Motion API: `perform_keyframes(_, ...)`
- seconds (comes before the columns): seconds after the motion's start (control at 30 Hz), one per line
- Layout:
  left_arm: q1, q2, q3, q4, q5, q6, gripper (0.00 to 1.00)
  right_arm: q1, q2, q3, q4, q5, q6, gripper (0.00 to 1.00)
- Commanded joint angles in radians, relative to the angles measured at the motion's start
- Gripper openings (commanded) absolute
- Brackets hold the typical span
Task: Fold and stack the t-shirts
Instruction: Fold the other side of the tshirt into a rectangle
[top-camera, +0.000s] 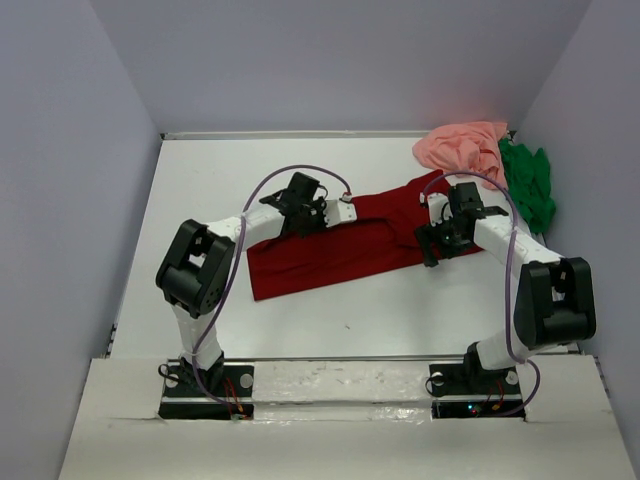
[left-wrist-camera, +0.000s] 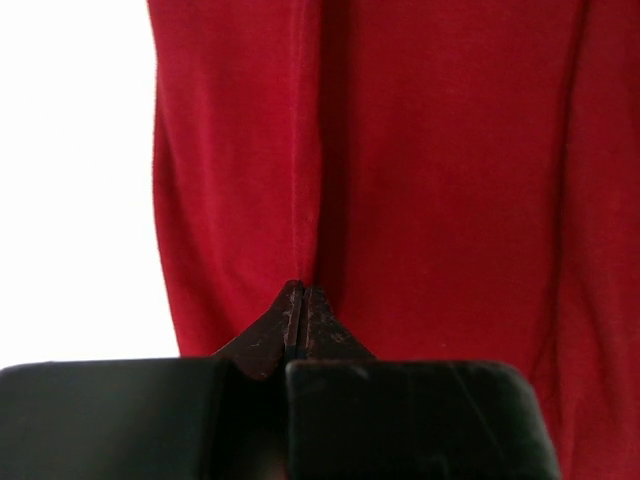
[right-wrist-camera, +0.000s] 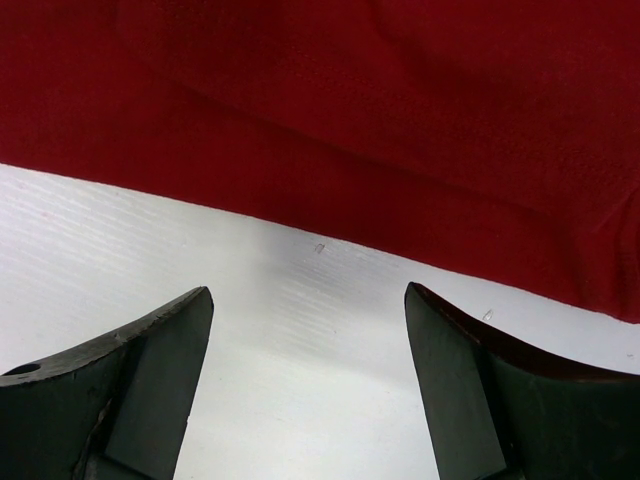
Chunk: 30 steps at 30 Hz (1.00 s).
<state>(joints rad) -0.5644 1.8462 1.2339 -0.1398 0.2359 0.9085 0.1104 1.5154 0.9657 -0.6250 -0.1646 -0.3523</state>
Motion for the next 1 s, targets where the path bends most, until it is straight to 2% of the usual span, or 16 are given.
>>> perform_keyframes(0.0,-0.012,-0.039,-0.022,-0.03,0.005,0.012,0.0,-0.002,0.005,0.016,0.002,0.007,-0.008,0.82)
perform_keyframes(0.6,-0.057,0.056,-0.062,-0.012,-0.049,-0.01,0.01,-0.002,0.017,0.016,0.001,0.0,-0.008,0.82)
perform_keyframes(0.73,-0.063,0.082,-0.06,-0.015,-0.081,-0.013,0.1,-0.002,0.017,0.016,0.001,0.0,-0.008,0.83)
perform_keyframes(0.8,-0.063,0.091,-0.06,-0.015,-0.095,-0.014,0.21,-0.002,0.017,0.016,-0.001,0.0,-0.008,0.83)
perform_keyframes(0.9,-0.063,0.099,-0.059,-0.012,-0.104,-0.023,0.29,-0.002,0.017,0.016,-0.001,-0.003,-0.008,0.83)
perform_keyframes(0.97,-0.065,0.096,-0.059,-0.011,-0.104,-0.028,0.41,-0.002,0.014,0.016,-0.001,-0.001,-0.008,0.83)
